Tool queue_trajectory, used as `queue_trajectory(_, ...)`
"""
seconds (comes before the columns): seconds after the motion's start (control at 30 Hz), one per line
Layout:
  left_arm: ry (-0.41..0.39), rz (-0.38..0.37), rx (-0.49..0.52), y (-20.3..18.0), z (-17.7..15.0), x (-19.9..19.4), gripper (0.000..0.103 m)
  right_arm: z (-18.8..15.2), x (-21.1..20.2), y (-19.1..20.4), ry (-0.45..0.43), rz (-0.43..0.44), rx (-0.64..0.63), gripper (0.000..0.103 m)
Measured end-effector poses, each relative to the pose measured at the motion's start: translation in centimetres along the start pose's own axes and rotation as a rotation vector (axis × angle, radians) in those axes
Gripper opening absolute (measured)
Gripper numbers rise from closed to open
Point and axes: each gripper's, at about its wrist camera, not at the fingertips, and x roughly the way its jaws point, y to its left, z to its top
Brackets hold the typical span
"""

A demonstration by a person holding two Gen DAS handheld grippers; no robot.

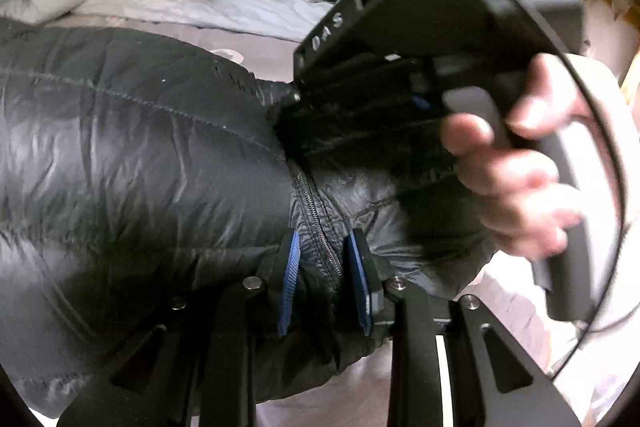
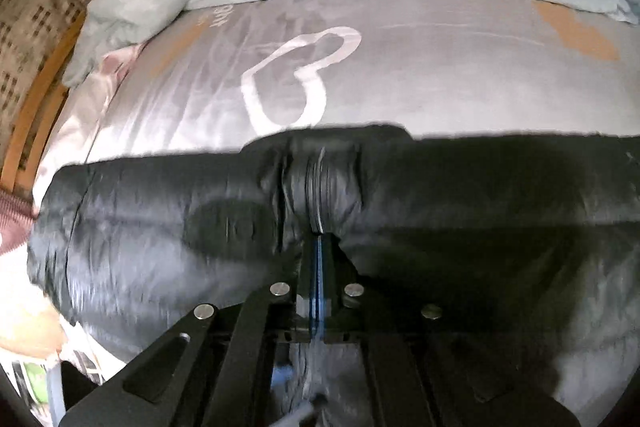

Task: Fold large clothes

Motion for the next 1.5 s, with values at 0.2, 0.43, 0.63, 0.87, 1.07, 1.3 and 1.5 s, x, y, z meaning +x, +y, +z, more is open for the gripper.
queue_trajectory(0.2, -0.015, 0.049, 0.018, -0.5, -0.1, 0.0, 0.026, 0.6, 2.7, 0.5, 0.012, -0.046, -0.079, 0.000)
queue_trajectory(0.43, -0.022, -0.003, -0.021, 0.2, 0.1, -0.2, 0.026, -0.1, 2.0, 1.3, -0.034, -0.111, -0.105, 0.000)
queue_trajectory(0.63, -0.037, -0.026, -0.006, 0.2, -0.6, -1.3, 0.027, -3.2, -3.1, 1.6, -0.102, -0.059, -0.134, 0.000)
queue_trajectory(0.87, -0.025, -0.042, -0.033, 0.6, -0.4, -1.1, 0.027, -7.0, -4.5, 1.0, 0.012, 0.076, -0.151, 0.000)
queue_trajectory(1.07, -0.019, -0.033, -0.031, 0.3, -0.7, -1.1, 0.026, -7.4, -2.3, -0.2, 0.072, 0.168, -0.053, 0.000)
queue_trajectory(1.3, -0.021, -0.076, -0.064, 0.6, -1.4, -1.9, 0.021, -6.7, -3.4, 0.8, -0.020, 0.041, -0.075, 0.000)
queue_trajectory(1.5, -0.017, -0.074, -0.069, 0.6, -1.7, -2.0, 0.021, -2.8, -1.3, 0.3, -0.066, 0.001, -0.005, 0.000)
